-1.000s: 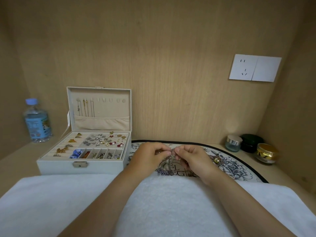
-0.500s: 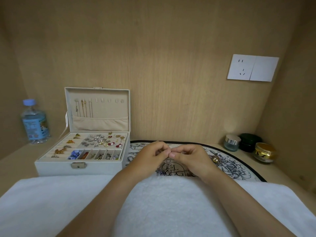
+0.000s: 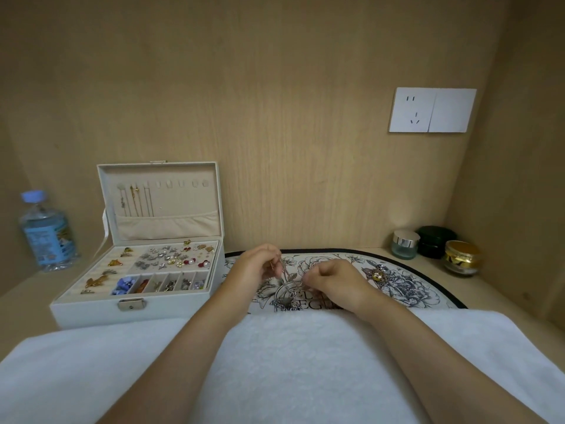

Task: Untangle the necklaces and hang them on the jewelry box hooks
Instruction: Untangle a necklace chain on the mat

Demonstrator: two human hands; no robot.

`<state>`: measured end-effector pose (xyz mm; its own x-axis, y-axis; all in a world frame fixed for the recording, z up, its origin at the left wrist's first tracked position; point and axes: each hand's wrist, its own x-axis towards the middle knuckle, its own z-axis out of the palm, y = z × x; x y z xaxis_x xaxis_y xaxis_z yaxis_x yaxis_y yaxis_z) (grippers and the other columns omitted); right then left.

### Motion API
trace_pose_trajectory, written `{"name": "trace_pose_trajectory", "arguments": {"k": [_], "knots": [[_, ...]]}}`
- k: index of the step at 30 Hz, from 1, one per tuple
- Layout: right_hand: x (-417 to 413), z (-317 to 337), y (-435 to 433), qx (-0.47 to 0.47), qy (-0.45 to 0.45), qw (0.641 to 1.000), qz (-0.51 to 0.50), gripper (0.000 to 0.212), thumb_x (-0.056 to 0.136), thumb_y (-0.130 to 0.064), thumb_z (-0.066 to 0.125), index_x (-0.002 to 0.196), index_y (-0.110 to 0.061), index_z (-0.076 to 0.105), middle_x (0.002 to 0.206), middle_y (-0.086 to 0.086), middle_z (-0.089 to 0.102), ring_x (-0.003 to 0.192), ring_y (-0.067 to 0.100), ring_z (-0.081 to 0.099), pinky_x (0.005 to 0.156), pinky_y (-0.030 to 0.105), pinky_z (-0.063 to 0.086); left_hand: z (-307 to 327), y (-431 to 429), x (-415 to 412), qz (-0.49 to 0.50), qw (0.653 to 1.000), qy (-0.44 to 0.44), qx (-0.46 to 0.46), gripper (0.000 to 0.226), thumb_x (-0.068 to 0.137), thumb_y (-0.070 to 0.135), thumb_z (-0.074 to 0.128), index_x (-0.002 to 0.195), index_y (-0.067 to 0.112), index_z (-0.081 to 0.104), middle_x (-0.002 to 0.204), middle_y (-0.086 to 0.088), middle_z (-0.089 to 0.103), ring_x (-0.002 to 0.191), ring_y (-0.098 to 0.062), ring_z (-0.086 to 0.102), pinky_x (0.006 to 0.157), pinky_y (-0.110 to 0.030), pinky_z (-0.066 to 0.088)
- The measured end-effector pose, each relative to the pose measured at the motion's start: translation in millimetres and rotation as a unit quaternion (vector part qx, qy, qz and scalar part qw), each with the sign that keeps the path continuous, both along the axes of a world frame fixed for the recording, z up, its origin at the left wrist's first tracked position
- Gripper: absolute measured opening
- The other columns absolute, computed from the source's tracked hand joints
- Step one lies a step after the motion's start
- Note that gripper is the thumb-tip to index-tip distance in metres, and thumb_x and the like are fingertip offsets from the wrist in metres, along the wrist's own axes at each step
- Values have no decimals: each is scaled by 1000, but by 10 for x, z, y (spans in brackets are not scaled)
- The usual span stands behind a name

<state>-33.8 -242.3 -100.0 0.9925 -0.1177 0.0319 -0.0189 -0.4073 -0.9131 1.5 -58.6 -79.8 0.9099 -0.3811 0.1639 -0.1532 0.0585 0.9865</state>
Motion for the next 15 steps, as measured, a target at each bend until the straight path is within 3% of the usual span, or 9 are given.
{"name": "trace_pose_trajectory", "arguments": {"k": [2, 4, 6, 8, 9, 11, 13, 15], "knots": [[13, -12, -13, -89, -15, 995, -33, 12, 88, -15, 71, 77, -21, 71, 69, -15, 68, 61, -1, 58, 67, 18, 46, 15, 44, -9, 8, 1000, -19, -3, 29, 100, 9, 44, 75, 14, 59, 54, 2, 47, 63, -17, 53, 61, -30, 33], [-5, 13, 14, -158, -49, 985, -48, 25, 83, -6, 69, 98, -26, 70, 94, -14, 67, 76, 1, 60, 74, 18, 45, 32, 50, -28, -1, 999, -33, -24, 23, 102, 12, 47, 85, 12, 62, 54, 2, 46, 64, -19, 54, 68, -29, 39], [-50, 76, 63, -88, -70, 994, 17, 40, 78, -8, 63, 114, -27, 67, 109, -6, 66, 91, 11, 64, 78, 20, 49, 57, 28, -66, -21, 998, -46, -34, 17, 102, 11, 48, 93, 8, 63, 58, 0, 52, 62, -21, 53, 66, -26, 46], [-88, 137, 129, 75, -71, 986, 133, 34, 81, -13, 63, 114, -14, 69, 102, 8, 73, 94, 19, 69, 88, 27, 53, 76, -2, -109, -37, 997, -56, -24, 14, 102, 12, 50, 98, 7, 62, 64, -2, 56, 57, -20, 52, 57, -27, 49], [-97, 154, 149, 121, -70, 977, 162, 25, 87, -11, 64, 111, -8, 69, 91, 12, 74, 85, 20, 69, 86, 30, 54, 81, -12, -123, -36, 997, -62, -13, 13, 101, 13, 51, 98, 8, 62, 65, -1, 56, 54, -19, 50, 53, -28, 47], [-76, 161, 152, 124, -75, 982, 123, 9, 92, -10, 67, 98, -11, 74, 65, 4, 64, 61, 17, 55, 67, 32, 48, 86, -8, -120, -11, 996, -86, 26, 12, 101, 16, 53, 97, 11, 63, 63, 1, 53, 50, -14, 45, 48, -24, 41], [-14, 119, 92, 84, -90, 992, 40, 8, 89, -13, 73, 84, -19, 75, 58, 1, 54, 59, 19, 44, 64, 33, 40, 78, 32, -90, 34, 988, -125, 83, 12, 99, 19, 55, 93, 16, 65, 60, 6, 51, 51, -11, 43, 49, -22, 40], [1, 115, 41, 54, -109, 992, -27, 14, 89, -8, 71, 83, -21, 72, 59, 2, 51, 59, 20, 46, 63, 34, 46, 47, 114, -48, 75, 957, -213, 184, 12, 96, 27, 59, 86, 27, 67, 62, 12, 57, 55, -10, 50, 58, -26, 45]]}}
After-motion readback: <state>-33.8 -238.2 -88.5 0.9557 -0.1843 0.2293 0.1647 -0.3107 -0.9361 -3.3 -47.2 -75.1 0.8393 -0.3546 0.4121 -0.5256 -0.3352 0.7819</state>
